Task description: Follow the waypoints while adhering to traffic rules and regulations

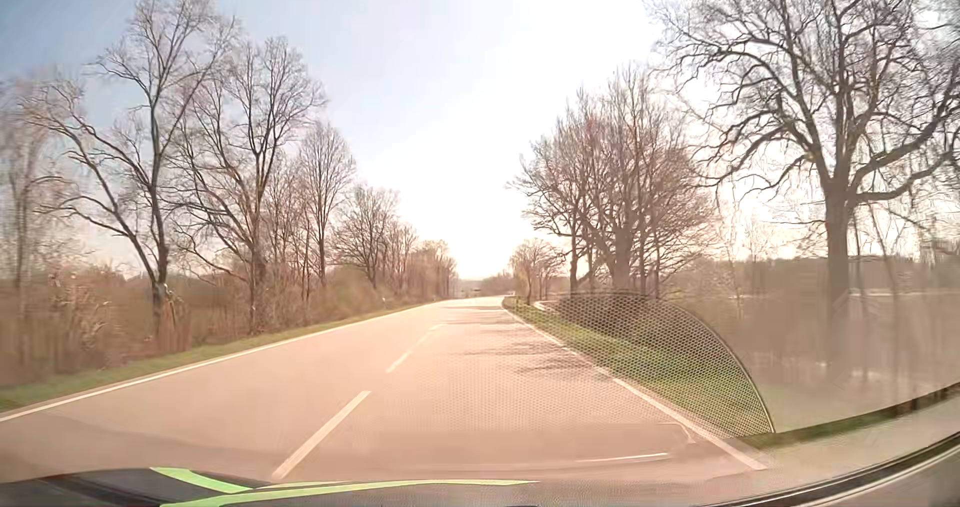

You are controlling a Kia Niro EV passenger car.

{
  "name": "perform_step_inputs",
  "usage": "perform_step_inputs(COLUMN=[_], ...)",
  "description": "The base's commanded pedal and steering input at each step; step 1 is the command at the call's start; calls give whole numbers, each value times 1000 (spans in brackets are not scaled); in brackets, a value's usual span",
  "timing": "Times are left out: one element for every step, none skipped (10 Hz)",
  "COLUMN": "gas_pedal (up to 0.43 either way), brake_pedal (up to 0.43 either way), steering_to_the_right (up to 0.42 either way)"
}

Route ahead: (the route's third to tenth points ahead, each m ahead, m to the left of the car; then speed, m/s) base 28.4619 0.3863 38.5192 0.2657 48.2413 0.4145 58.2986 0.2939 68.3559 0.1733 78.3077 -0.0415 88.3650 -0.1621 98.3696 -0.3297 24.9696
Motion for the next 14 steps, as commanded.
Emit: perform_step_inputs(gas_pedal=[268,248,248,228,220,220,197,189,189,177,177,169,169,169], brake_pedal=[0,0,0,0,0,0,0,0,0,0,0,0,0,0], steering_to_the_right=[2,2,1,1,1,1,1,1,1,1,1,1,1,1])
